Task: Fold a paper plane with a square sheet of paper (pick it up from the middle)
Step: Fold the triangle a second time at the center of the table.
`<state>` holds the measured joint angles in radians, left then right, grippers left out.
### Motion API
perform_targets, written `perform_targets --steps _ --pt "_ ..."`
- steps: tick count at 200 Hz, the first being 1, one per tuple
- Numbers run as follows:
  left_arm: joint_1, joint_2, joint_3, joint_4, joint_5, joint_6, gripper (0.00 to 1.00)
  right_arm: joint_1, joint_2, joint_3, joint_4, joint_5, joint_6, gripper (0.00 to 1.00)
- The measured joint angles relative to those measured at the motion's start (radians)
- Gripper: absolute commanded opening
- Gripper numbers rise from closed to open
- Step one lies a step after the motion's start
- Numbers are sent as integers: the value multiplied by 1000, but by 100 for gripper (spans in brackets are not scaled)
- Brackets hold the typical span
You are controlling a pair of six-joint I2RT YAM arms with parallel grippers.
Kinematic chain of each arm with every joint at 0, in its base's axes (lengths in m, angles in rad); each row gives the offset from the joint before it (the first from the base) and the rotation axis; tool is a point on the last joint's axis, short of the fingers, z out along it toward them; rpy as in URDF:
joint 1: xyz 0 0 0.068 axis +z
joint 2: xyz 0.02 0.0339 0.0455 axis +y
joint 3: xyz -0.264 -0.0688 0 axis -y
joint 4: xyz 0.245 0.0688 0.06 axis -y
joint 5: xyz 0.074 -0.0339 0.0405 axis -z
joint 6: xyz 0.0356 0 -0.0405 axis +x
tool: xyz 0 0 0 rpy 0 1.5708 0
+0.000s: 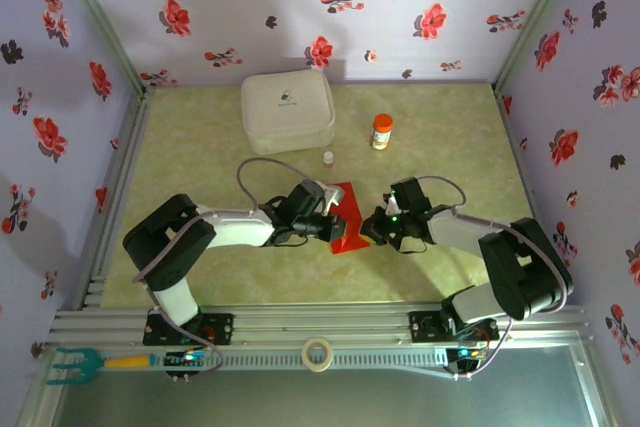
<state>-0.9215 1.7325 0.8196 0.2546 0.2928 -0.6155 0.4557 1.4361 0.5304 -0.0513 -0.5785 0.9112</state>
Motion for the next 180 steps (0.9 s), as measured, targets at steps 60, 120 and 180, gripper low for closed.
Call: perform_targets --steps 60,120,180 --pt "0 0 0 0 0 0 0 25 77 53 0 5 -19 1" --pt "17 0 0 0 0 1 0 30 113 82 -56 45 -88 0" --pt "63 2 -1 -15 0 26 0 30 113 88 -70 52 -119 0"
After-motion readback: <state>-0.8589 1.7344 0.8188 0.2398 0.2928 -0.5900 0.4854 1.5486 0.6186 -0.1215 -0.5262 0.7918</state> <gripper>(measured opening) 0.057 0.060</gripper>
